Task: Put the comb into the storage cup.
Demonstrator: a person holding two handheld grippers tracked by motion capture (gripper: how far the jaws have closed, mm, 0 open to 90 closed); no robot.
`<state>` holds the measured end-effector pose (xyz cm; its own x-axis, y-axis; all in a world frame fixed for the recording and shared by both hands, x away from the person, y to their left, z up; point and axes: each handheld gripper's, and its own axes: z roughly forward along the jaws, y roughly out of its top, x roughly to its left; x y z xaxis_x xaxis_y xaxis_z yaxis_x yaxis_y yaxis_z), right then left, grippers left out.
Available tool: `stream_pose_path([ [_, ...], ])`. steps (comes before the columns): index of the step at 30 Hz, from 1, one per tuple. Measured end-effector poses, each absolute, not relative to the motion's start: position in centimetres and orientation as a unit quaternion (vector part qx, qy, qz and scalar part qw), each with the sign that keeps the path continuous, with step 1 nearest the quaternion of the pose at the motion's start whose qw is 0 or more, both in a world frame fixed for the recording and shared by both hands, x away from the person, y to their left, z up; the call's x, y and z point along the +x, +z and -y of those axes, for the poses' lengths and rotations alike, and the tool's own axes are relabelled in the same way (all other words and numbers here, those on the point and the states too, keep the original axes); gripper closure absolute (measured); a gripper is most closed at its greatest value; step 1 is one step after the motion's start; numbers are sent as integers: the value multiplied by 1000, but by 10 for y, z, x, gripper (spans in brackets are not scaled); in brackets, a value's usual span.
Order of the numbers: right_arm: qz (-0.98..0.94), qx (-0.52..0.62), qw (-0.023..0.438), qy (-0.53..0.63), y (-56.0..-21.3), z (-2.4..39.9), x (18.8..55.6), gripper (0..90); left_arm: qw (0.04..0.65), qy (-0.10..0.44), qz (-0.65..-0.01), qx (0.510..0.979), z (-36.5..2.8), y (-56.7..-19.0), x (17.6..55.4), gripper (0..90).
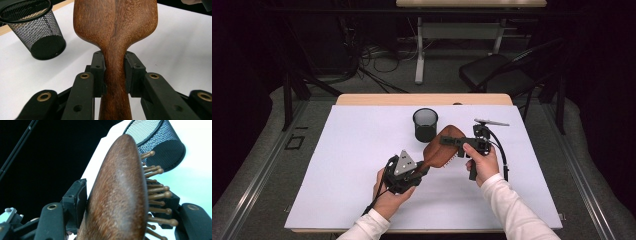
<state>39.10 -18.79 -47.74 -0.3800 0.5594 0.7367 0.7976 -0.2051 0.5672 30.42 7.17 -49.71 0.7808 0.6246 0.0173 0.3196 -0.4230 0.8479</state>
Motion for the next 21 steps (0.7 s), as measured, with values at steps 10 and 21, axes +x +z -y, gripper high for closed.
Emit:
stream_pose_path([
  [10, 618, -553, 111, -548, -482, 190, 393, 367, 449, 169, -283, 831, -70, -499, 305, 719],
  [21, 620, -549, 113, -549, -481, 190, 392, 377, 449, 168, -283, 831, -71, -500, 305, 720],
])
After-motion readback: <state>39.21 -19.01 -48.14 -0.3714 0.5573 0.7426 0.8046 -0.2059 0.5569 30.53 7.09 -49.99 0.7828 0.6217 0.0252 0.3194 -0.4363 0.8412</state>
